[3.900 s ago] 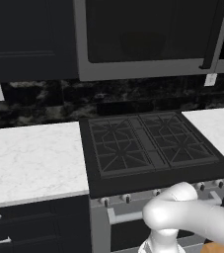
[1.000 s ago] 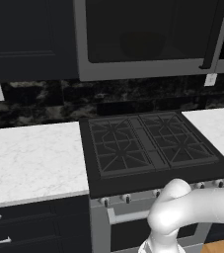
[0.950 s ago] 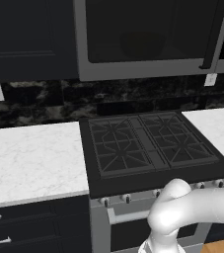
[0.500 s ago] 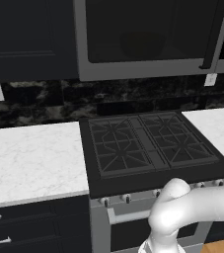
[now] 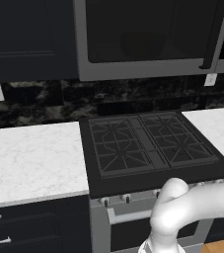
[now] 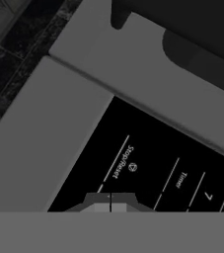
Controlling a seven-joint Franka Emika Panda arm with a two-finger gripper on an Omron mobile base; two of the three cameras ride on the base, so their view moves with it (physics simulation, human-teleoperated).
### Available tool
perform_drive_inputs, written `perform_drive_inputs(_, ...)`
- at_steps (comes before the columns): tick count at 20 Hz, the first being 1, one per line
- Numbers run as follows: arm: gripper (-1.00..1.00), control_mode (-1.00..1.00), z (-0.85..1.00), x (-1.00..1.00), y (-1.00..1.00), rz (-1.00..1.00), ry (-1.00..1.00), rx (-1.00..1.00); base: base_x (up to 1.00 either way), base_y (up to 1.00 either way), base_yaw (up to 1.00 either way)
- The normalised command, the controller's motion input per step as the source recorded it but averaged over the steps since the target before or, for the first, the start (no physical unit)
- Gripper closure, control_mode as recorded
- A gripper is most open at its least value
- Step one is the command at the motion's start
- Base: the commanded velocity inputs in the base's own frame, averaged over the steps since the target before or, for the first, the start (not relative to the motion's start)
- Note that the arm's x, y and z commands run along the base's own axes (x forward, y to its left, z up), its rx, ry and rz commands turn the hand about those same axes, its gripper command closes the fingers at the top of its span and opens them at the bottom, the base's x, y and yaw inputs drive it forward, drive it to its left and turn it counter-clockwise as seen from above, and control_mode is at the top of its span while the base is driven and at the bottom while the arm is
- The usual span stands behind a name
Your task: Open the microwave, place the bowl with waffle inside the microwave, then close the microwave door and turn it on.
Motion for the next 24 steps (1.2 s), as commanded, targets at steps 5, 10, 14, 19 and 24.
perform_drive_inputs(5,1.00,-1.00,0.00,0.16,-0.15,0.00,0.00,0.01,0.00,0.00,0.00)
perform_drive_inputs(10,1.00,-1.00,0.00,0.19,-0.13,0.00,0.00,0.01,0.00,0.00,0.00)
perform_drive_inputs(14,1.00,-1.00,0.00,0.36,0.00,0.00,0.01,0.00,0.00,0.00,0.00)
perform_drive_inputs(19,1.00,-1.00,-0.12,0.43,0.00,0.00,0.00,0.00,0.00,0.00,0.00)
perform_drive_inputs(24,1.00,-1.00,-0.19,0.42,0.00,0.00,0.00,0.00,0.00,0.00,0.00)
